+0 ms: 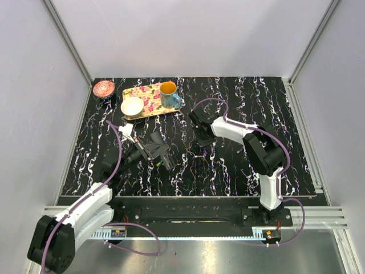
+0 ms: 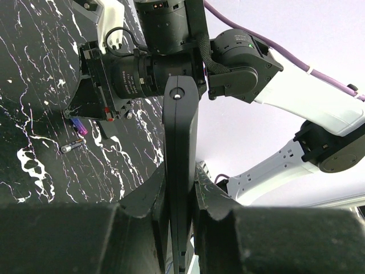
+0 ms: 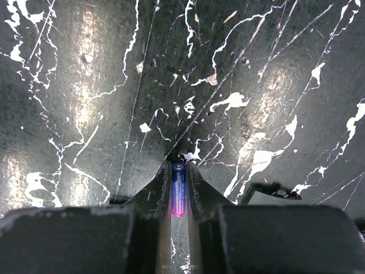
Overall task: Load the batteries into the remote control
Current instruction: Pick up the battery from the center of the board, then load the battery into the remote control.
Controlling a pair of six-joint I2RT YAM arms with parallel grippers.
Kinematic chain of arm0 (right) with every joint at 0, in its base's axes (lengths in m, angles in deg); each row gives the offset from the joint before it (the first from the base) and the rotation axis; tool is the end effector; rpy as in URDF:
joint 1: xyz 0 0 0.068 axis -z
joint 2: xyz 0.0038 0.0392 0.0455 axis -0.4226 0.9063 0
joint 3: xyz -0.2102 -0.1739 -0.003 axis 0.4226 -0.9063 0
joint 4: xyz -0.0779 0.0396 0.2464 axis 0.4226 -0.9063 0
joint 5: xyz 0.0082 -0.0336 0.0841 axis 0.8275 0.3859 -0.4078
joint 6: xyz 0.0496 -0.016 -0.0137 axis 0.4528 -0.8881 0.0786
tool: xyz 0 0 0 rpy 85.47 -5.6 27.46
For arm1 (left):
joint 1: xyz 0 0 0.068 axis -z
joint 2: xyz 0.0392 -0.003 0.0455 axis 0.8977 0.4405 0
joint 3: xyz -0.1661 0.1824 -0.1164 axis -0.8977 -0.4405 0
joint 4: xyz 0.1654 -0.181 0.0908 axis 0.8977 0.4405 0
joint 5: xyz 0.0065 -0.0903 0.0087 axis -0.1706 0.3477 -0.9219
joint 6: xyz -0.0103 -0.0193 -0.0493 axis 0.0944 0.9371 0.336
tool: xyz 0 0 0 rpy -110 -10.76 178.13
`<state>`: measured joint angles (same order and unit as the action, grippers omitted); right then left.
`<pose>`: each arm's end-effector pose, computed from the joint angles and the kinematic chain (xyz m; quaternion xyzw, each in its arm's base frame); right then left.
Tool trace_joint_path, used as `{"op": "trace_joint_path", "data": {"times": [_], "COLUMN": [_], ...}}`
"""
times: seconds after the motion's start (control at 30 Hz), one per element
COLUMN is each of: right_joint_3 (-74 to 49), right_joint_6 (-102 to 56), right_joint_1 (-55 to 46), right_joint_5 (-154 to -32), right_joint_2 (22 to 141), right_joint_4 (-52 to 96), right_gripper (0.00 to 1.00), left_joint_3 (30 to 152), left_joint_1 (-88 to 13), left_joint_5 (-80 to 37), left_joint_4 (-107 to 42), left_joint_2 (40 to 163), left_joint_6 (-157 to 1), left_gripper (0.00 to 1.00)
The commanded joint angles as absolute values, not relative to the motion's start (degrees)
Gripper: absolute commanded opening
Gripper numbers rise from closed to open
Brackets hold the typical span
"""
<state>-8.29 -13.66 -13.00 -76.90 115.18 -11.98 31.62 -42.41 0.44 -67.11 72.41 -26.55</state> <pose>0.3207 0.2442 0.1604 -0.1740 0.9661 0.0183 0.1898 0.1604 -0.0825 0.2256 -0.0570 0.6857 -0.6054 0.4001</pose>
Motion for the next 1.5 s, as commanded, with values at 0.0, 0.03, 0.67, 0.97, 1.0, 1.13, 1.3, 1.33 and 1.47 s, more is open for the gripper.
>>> {"op": "trace_joint_path", "data": {"times": [0.0, 0.03, 0.67, 0.97, 1.0, 1.13, 1.3, 1.33, 1.47], "right_joint_3": [-8.1, -8.19, -24.95, -28.41, -28.58, -28.67, -27.09, -26.65, -25.95], "right_joint_6": [-14.21, -14.29, -7.27, -4.1, -4.18, -4.36, -6.29, -7.25, -8.4], "right_joint_1": [-13.5, -13.58, -15.78, -22.37, -23.68, -25.62, -28.35, -29.22, -30.98], "right_joint_5": [-75.13, -75.13, -75.56, -74.09, -73.73, -72.49, -70.74, -69.95, -68.54], "right_joint_2": [115.97, 115.97, 78.46, 65.87, 65.18, 64.29, 65.96, 66.22, 68.41], "right_joint_4": [-13.05, -12.97, 3.9, 6.46, 6.89, 7.77, 7.95, 8.04, 8.74], "right_gripper": [0.11, 0.11, 0.0, 0.0, 0.0, 0.0, 0.0, 0.0, 0.0], "left_joint_3": [31.59, 31.5, 37.74, 41.51, 42.3, 44.15, 46.08, 46.26, 46.97], "left_joint_1": [-42.68, -42.68, -42.33, -36.89, -36.27, -33.98, -32.13, -31.96, -31.52], "left_joint_5": [1.98, 2.06, -6.54, -10.94, -11.03, -11.2, -11.38, -11.29, -11.73], "left_joint_4": [-71.08, -71.08, -72.9, -94.32, -96.46, -102.71, -100.18, -99.21, -93.85], "left_joint_2": [72.31, 72.31, 80.21, 98.13, 99.72, 106.32, 107.65, 107.56, 105.37], "left_joint_6": [-26.16, -26.16, -21.87, -13.6, -12.81, -9.64, -10.34, -10.86, -12.45], "left_gripper": [0.0, 0.0, 0.0, 0.0, 0.0, 0.0, 0.0, 0.0, 0.0]}}
